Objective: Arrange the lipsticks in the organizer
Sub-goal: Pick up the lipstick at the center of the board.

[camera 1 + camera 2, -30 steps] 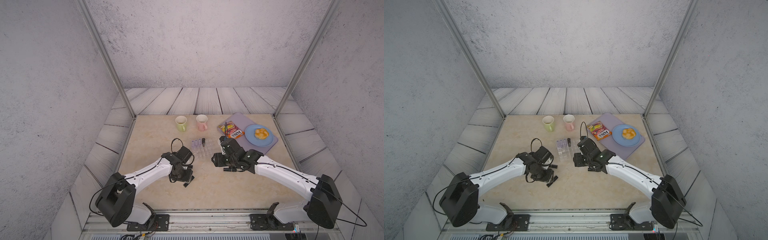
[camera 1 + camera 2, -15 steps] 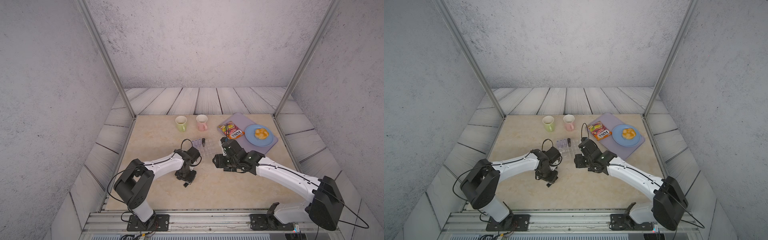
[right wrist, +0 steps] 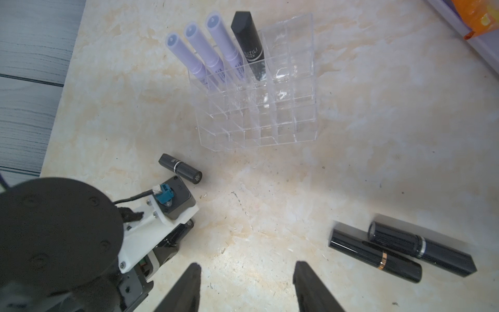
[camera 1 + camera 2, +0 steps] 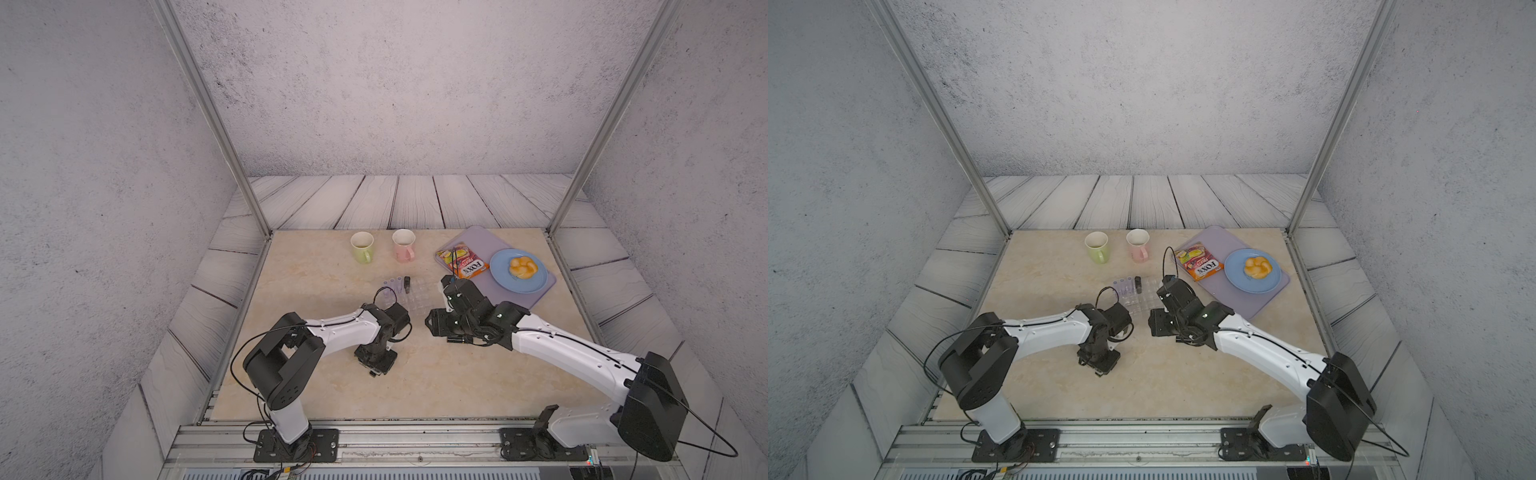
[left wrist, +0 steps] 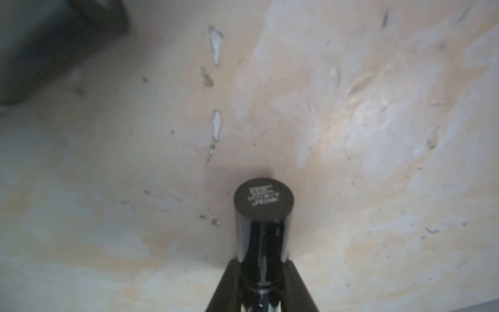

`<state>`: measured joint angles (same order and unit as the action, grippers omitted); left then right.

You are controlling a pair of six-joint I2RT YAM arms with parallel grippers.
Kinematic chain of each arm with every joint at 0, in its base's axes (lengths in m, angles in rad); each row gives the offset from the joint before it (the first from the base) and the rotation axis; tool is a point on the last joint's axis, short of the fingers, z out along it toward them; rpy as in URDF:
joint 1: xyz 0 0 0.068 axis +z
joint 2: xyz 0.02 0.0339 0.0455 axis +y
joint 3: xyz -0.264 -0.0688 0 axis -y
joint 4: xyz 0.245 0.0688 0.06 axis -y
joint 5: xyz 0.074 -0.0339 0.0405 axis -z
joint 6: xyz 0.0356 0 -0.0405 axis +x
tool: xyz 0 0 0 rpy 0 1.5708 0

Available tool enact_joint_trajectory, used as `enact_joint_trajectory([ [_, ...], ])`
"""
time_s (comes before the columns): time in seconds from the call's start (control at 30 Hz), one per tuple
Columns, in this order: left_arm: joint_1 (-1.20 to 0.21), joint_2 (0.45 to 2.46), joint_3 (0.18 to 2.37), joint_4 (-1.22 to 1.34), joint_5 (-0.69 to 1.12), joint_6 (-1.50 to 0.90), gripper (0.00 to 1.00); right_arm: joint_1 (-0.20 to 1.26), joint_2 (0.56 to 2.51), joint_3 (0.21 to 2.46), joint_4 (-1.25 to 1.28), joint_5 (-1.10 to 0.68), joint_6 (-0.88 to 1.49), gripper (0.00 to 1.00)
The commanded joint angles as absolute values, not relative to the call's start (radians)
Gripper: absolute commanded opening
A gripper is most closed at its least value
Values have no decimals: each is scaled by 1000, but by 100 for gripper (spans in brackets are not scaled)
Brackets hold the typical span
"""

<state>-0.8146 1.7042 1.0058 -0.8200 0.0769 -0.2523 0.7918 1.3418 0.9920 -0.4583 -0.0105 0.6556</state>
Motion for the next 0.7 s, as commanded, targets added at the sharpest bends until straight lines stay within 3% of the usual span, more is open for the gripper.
enact_joint_trajectory([
  [0.0, -815, 1588, 1042, -845, 93, -172, 9, 758, 1270, 947, -481, -95, 691, 59],
  [0.17, -815, 1316, 987, -662, 227, -29, 10, 629, 1156, 844, -380, -413, 810, 64],
  [0.33, -816, 1177, 935, -524, 330, 22, 14, 602, 1202, 894, -393, -649, 862, 76],
  [0.43, -818, 1202, 976, -551, 352, 32, 13, 603, 1242, 930, -336, -757, 921, 76],
  [0.67, -818, 1253, 1017, -601, 373, 42, 11, 621, 1264, 964, -315, -762, 943, 64],
])
